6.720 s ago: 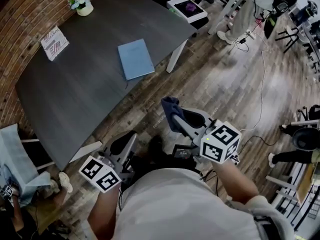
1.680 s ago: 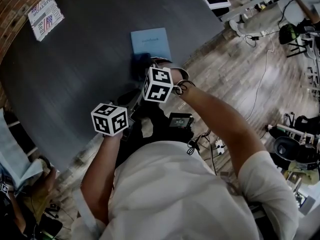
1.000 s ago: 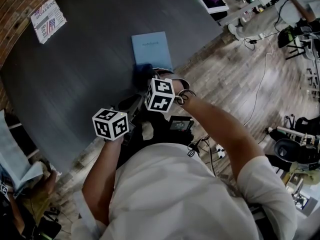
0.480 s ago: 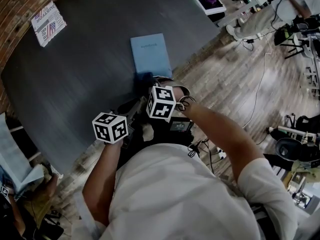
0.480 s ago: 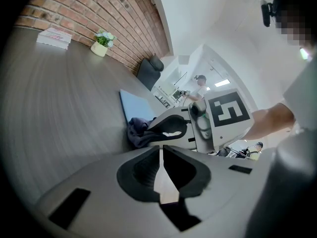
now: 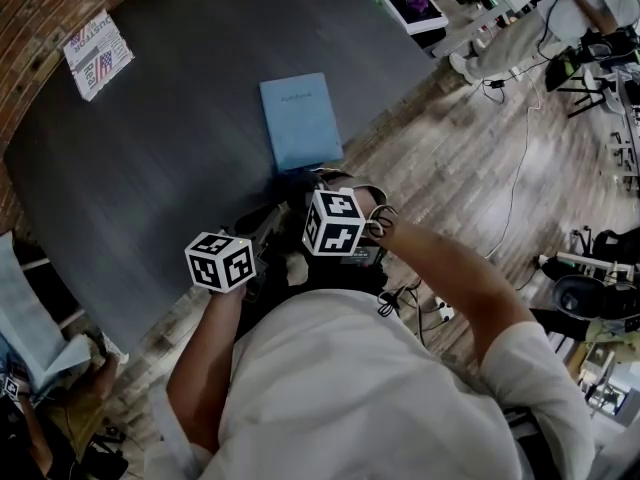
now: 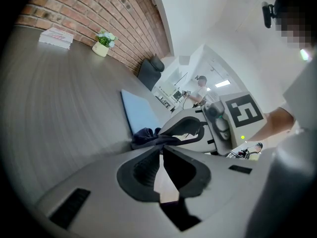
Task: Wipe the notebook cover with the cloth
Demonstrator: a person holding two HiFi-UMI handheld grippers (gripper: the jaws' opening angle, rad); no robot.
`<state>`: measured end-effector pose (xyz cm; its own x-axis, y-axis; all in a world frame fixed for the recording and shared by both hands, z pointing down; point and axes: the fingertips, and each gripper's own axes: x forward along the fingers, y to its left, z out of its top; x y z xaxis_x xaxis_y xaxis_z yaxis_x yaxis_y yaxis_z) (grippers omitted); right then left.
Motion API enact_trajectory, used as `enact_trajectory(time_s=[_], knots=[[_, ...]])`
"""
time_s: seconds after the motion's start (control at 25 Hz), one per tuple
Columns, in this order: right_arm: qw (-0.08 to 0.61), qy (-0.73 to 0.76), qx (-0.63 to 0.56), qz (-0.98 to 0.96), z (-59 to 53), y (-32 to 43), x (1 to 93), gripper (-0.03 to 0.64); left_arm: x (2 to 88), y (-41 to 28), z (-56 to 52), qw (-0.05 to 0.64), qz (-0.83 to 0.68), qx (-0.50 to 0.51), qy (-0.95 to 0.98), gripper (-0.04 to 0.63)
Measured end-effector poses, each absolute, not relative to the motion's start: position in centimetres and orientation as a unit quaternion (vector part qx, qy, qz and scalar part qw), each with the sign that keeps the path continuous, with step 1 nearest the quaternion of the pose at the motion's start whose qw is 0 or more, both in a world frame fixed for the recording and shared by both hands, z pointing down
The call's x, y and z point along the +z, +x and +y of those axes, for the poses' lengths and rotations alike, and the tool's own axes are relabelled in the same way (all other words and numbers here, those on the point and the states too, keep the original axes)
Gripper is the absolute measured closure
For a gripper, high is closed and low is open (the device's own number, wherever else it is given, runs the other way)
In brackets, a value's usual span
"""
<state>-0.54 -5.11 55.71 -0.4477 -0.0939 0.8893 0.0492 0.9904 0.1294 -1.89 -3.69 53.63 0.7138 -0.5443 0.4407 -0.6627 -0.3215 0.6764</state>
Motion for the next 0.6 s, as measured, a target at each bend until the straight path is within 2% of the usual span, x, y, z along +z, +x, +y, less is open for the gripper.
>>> enact_trajectory(time_s=[0.32,0.6], knots=[[0.512,0.023,-0.11,-0.851,-7.4,0.0,52.4,0.535,53.5,-1.5,-4.5,0.445,-0.368,0.064,0.814,0.566],[0.53,0.053,-0.124,-0.837,-12.3,1.6,52.3,0.534,52.9,-0.9,-5.7,0.439,-0.367,0.064,0.818,0.566]])
